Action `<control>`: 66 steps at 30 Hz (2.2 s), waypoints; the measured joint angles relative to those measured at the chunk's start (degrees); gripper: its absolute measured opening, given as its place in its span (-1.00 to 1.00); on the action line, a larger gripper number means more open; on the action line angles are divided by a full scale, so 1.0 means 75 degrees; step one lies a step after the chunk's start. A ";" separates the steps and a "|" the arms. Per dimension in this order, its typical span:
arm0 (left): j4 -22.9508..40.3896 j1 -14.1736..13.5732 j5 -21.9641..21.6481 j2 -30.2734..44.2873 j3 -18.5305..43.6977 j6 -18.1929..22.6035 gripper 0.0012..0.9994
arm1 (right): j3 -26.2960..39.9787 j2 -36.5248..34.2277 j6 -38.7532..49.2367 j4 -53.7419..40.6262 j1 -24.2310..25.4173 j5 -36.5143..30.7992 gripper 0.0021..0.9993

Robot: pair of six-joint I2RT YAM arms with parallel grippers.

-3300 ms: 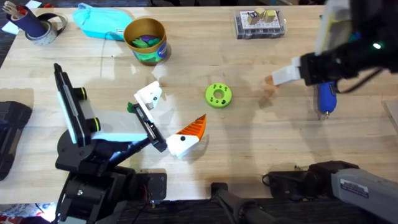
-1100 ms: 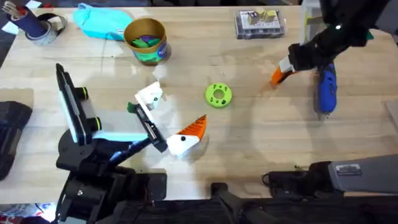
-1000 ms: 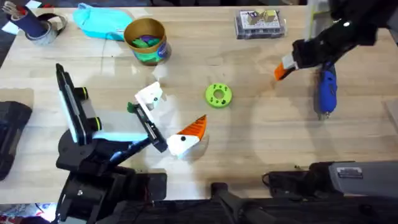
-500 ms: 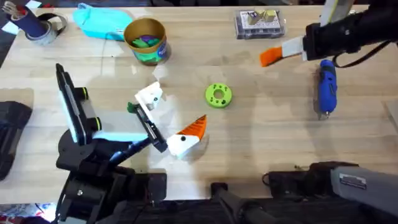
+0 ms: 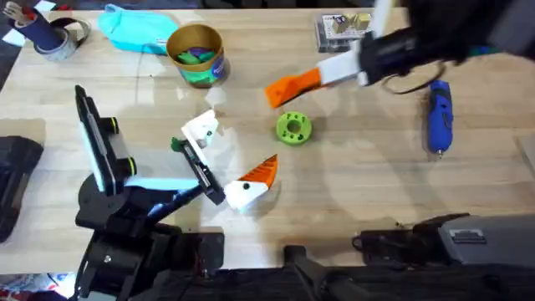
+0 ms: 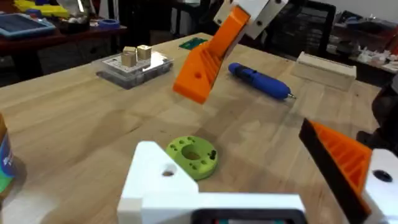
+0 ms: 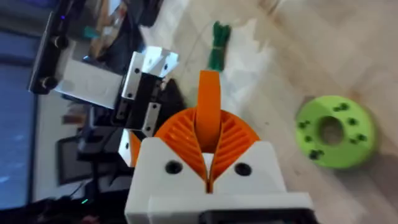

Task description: Pick up the gripper from the table and insert it into the empty holder that is missing its gripper. Then pick up a screw, insert it into the mounting hole, and use the screwdriver to tighten it. Finally, clean up the table by picking up the vegetable and placing it into the bucket.

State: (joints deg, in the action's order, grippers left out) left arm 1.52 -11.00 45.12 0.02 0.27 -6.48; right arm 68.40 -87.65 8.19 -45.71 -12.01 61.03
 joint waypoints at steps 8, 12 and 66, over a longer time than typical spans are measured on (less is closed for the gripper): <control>0.0000 0.0000 0.0000 0.0000 0.0000 0.0000 0.99 | -0.0003 -0.1491 -0.1333 0.0975 -0.1255 0.0808 -0.98; 0.0000 0.0000 0.0000 -0.0001 0.0000 0.0000 0.99 | -0.0006 -0.2169 -0.2082 0.1527 -0.1602 0.1675 -0.98; 0.0003 0.0029 -0.0157 0.0000 0.0003 0.0055 0.99 | -0.0061 -0.2594 -0.3382 0.3413 -0.1503 0.3412 -0.99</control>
State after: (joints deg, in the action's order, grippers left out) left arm 1.54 -10.79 43.94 0.02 0.30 -6.07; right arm 67.94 -107.11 -17.18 -20.11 -23.28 86.62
